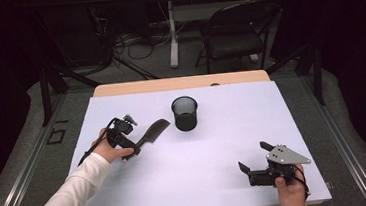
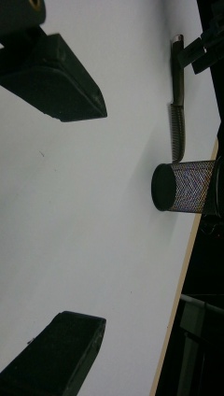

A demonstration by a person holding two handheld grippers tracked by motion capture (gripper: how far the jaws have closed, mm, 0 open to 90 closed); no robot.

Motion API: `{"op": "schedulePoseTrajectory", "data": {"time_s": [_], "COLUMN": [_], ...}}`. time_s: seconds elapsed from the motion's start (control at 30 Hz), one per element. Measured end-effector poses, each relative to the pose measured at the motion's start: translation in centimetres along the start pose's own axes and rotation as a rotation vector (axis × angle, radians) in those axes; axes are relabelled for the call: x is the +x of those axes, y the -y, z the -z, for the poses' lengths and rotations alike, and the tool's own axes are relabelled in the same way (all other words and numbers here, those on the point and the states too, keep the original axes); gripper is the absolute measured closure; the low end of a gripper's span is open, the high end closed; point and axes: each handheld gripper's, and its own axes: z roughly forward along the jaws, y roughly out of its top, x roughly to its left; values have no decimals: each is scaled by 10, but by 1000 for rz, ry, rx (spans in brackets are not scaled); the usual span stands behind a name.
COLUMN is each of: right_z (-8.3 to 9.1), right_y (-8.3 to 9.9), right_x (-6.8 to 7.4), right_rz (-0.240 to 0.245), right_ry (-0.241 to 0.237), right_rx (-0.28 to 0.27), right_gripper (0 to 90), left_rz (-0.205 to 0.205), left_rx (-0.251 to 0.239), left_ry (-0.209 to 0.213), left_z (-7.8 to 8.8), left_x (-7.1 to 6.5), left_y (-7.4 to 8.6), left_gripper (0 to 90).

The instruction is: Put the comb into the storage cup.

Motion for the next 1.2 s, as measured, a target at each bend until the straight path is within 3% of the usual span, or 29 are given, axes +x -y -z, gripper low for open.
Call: {"op": "schedulePoseTrajectory", "data": {"time_s": [0.2,0.4,0.7,0.93,1.2], "right_z": [0,0,0,-1,0], "right_y": [0,0,0,1,0], "right_x": [0,0,0,0,0], "right_rz": [0,1,0,-1,1], "right_ry": [-1,-2,-4,-6,-6], "right_rx": [-2,-2,4,1,5], "right_gripper": [14,14,15,17,21], "left_rz": [-21,-15,-13,-32,-37], "left_rx": [30,35,44,52,71], "left_ry": [-22,-16,-17,-4,-21], "left_z": [-2,-5,-8,-12,-15], "left_x": [-3,-3,-1,-2,-3], "left_y": [-5,-7,-8,-10,-10], "left_gripper": [392,448,473,541,596]}}
